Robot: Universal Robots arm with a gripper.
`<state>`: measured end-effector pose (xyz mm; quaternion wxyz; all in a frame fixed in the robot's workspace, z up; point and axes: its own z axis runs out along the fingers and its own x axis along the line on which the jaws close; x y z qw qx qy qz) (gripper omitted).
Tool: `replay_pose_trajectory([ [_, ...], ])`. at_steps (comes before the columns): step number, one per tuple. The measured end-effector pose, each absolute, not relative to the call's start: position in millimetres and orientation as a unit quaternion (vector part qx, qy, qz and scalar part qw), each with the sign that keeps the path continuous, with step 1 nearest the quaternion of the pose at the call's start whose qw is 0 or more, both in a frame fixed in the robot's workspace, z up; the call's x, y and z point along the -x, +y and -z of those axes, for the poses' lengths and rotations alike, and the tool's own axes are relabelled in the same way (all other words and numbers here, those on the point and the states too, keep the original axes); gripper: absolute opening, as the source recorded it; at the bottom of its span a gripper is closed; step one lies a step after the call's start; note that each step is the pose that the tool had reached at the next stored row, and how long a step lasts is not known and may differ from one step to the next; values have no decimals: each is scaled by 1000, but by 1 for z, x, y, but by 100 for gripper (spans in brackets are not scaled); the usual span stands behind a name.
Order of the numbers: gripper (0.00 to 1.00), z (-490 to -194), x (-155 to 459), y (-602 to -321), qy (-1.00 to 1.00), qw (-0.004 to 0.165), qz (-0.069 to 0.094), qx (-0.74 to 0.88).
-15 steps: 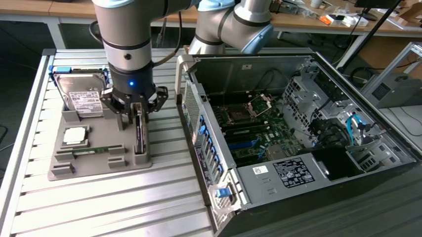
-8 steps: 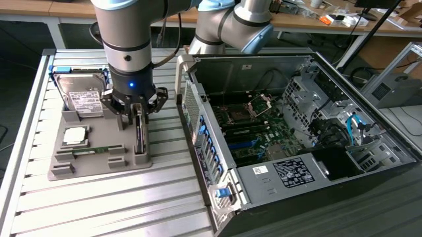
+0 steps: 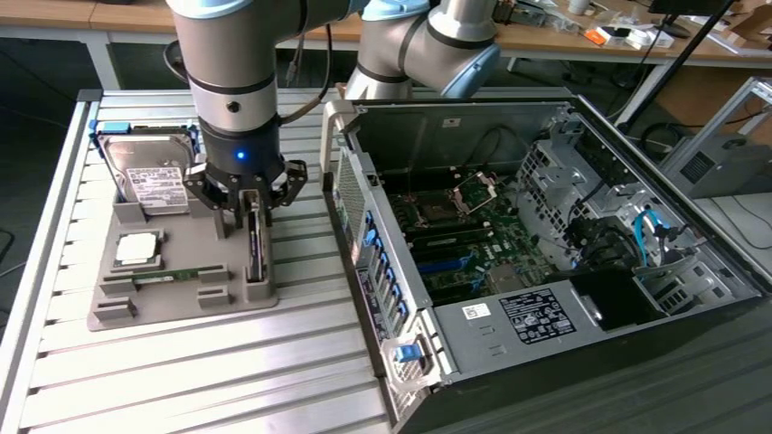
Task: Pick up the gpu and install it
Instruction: 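Pick up the gpu and move the gpu toward the slot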
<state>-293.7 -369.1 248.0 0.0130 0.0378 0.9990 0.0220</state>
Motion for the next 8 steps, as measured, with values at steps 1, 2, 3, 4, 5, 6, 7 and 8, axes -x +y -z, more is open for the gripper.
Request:
replay_pose_trajectory([
  [1,42,-248,294,-369,999,13,-22,-38],
  [2,42,-248,294,-369,999,13,-22,-38],
  [3,41,-248,294,-369,999,13,-22,-38],
  [4,34,-248,294,-369,999,13,-22,-38],
  [5,34,-248,294,-369,999,13,-22,-38],
  [6,28,-248,294,-369,999,13,-22,-38],
  [7,28,-248,294,-369,999,13,-22,-38],
  [8,27,-248,294,-369,999,13,-22,-38],
])
